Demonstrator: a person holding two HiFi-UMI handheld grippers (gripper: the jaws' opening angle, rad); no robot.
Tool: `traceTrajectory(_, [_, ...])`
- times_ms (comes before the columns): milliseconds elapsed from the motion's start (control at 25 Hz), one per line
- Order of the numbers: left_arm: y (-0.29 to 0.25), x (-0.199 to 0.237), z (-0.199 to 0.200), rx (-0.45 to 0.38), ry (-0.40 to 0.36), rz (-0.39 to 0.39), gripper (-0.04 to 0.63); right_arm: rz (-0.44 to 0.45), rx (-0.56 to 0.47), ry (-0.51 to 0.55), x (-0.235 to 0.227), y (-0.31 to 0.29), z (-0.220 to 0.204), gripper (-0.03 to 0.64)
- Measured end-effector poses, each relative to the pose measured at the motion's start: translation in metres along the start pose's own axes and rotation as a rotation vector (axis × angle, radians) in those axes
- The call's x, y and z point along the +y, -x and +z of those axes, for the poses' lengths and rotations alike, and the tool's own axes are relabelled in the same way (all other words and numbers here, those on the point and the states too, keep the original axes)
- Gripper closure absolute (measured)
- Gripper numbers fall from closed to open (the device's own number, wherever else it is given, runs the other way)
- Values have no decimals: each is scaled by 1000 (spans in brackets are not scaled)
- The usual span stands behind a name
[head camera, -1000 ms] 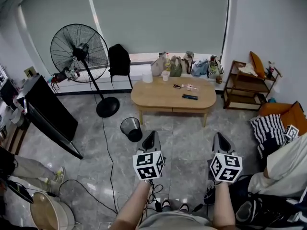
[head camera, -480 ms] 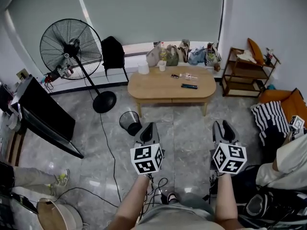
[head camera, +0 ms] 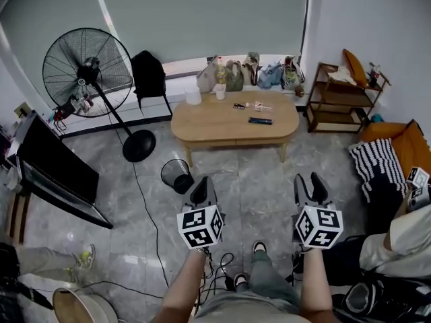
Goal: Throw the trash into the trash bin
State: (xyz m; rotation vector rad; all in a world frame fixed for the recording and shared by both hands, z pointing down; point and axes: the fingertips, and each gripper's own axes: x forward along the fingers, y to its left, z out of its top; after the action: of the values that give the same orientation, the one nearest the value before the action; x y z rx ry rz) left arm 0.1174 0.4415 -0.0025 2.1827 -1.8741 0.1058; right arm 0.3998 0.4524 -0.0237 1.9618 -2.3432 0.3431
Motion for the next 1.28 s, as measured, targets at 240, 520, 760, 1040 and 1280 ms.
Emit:
traceTrajectory(240, [-62,-4,0,22,-21,-2,586,-13,13,-25,-33,-57,-4,422])
traceTrajectory(520, [-165,-1,26,36,-33,38,586,36,36,-43,-63,-166,14,420])
traceTrajectory(760, [-245,0,48,42,-25,70,586,71,53,-52,-89,-252,33,422])
traceTrajectory(1040, [-304,7,58,67,-30,98,586,96,67,-78,-104,-321,42,423])
traceTrajectory(1280, [-352,21,67,68,-19,98,586,119,84,-69,-97,-372,45,423])
